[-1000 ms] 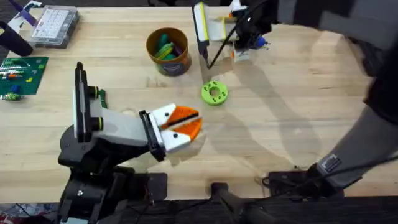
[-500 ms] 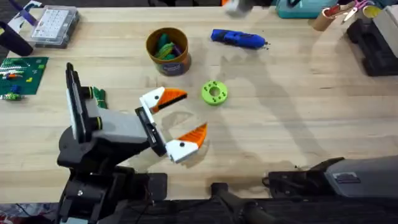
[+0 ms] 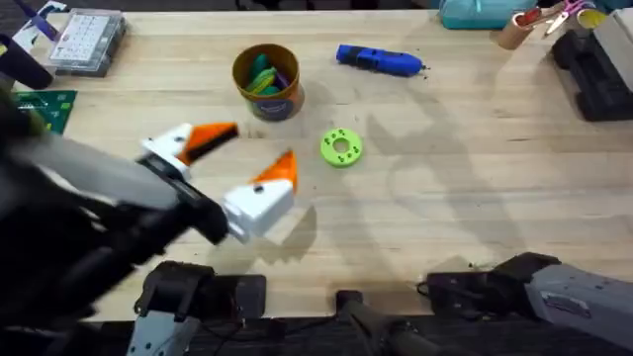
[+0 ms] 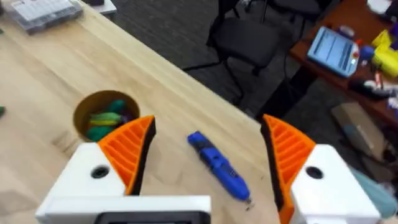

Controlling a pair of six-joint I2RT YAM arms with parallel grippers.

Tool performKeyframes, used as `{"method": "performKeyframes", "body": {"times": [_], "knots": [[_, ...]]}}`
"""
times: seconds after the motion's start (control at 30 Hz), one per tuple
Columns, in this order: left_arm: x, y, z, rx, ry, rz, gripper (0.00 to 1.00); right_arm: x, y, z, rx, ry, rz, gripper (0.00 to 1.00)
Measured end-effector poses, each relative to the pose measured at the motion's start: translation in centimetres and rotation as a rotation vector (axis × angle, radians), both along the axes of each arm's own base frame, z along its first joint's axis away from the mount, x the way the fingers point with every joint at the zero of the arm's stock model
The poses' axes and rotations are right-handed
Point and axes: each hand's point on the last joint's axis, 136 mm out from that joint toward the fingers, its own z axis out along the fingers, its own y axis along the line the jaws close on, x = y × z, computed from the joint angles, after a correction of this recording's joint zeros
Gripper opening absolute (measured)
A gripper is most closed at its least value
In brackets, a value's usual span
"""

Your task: Pick up the gripper from the table and insert it into the empty holder that is missing its gripper. Then pick up a screw, insert it into the mounting hole, and use the screwdriver to tighten it. Finally, clean up the table by picking up the vegetable and placing it into the bucket.

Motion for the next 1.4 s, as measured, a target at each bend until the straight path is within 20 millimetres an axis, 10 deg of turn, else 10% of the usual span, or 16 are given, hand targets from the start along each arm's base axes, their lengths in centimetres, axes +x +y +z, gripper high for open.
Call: {"method": "performKeyframes", "body": {"times": [0.57, 1.0, 1.4], "knots": [[6.8, 6.8, 3.0, 0.418, 0.705, 0.353, 0.986, -5.9, -6.8, -6.7, 0.026, 0.428, -0.234, 0.996], [8.4, 17.9, -4.6, 0.381, 1.076, 0.75, 0.984, -6.3, -7.3, -7.3, 0.026, 0.459, -0.254, 0.996], [8.5, 20.9, -13.6, 0.272, 1.107, 0.832, 0.986, -6.0, -7.3, -7.0, 0.031, 0.445, -0.253, 0.996]]}}
